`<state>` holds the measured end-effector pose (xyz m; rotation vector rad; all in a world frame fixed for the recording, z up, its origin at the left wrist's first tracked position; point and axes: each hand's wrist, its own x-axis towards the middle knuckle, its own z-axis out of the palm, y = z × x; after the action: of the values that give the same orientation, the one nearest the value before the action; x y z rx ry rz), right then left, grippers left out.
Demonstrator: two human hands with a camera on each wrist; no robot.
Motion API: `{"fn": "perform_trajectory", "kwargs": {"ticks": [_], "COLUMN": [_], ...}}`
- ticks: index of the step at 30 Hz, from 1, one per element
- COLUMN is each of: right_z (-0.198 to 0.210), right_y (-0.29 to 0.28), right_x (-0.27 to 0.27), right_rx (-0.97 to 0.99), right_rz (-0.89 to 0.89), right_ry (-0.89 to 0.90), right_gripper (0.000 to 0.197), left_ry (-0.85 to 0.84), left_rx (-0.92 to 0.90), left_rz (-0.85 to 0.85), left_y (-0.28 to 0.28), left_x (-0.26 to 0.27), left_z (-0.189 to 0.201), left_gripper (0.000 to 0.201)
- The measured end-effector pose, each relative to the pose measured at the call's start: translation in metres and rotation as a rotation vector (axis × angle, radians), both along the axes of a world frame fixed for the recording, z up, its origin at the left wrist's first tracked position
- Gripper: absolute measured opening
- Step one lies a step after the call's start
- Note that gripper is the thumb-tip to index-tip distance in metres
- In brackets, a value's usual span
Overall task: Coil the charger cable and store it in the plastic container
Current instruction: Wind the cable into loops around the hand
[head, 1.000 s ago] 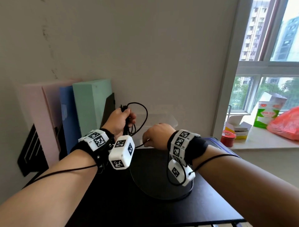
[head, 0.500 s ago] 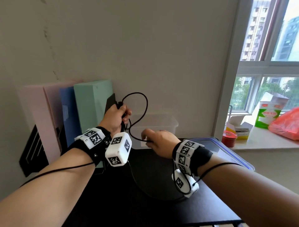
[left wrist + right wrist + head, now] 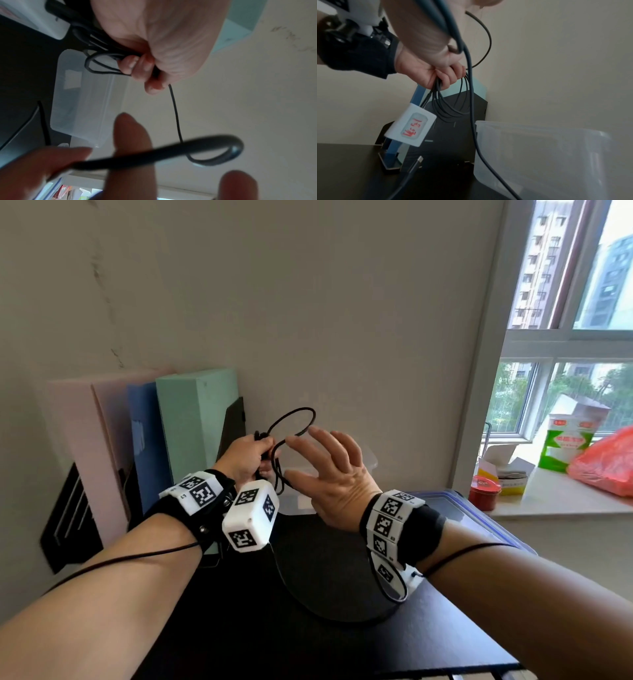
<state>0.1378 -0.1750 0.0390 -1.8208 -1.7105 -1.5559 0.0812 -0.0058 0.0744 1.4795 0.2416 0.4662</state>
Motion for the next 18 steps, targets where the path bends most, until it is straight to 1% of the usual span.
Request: {"fn": "perform_trajectory", "kwargs": {"ticks": [2, 4, 6, 7, 8, 10, 12, 13, 14, 15, 16, 17, 18], "right_z": [0.005, 0.010, 0.011, 0.010, 0.009, 0.011, 0.013, 0.015, 0.016, 0.016, 0.016, 0.015, 0.015], "right_y": [-0.003, -0.004, -0.006, -0.007, -0.007, -0.006, -0.005, -0.005, -0.005, -0.006, -0.007, -0.008, -0.009], "right_x": [-0.001, 0.000, 0.002, 0.003, 0.003, 0.001, -0.001, -0.003, -0.003, -0.003, -0.003, -0.003, -0.003], "right_rx": [-0.182, -0.327, -0.358, -0.357, -0.352, -0.345, -0.334, -0.311, -0.274, -0.227, -0.192, -0.184, -0.217], "right_rz": [-0.060, -0.111, -0.122, -0.104, -0.085, -0.036, 0.034, 0.067, 0.095, 0.116, 0.121, 0.112, 0.085], "right_ry": [0.079, 0.223, 0.491, 0.643, 0.756, 0.857, 0.922, 0.959, 0.991, 1.012, 1.025, 1.025, 1.002], "right_gripper": [0.050, 0.047, 0.048, 0.048, 0.047, 0.043, 0.042, 0.042, 0.042, 0.043, 0.043, 0.043, 0.043], "left_ry": [0.010, -0.030, -0.079, -0.107, -0.139, -0.185, -0.221, -0.233, -0.242, -0.257, -0.276, -0.292, -0.307], "left_rx": [-0.031, -0.191, -0.371, -0.434, -0.493, -0.581, -0.646, -0.677, -0.705, -0.722, -0.732, -0.735, -0.736], "left_rz": [-0.024, -0.097, -0.219, -0.279, -0.343, -0.452, -0.498, -0.494, -0.457, -0.387, -0.304, -0.232, -0.183], "left_y": [0.003, 0.007, 0.009, 0.009, 0.008, 0.008, 0.009, 0.008, 0.008, 0.008, 0.008, 0.008, 0.007], "left_x": [-0.001, -0.002, -0.006, -0.007, -0.009, -0.010, -0.008, -0.008, -0.006, -0.004, -0.004, -0.003, -0.003], "left_z": [0.000, 0.001, 0.004, 0.005, 0.005, 0.003, 0.002, 0.002, 0.002, 0.003, 0.004, 0.006, 0.009], "left_gripper": [0.031, 0.030, 0.026, 0.018, 0.015, 0.029, 0.038, 0.038, 0.033, 0.023, 0.019, 0.025, 0.033]}}
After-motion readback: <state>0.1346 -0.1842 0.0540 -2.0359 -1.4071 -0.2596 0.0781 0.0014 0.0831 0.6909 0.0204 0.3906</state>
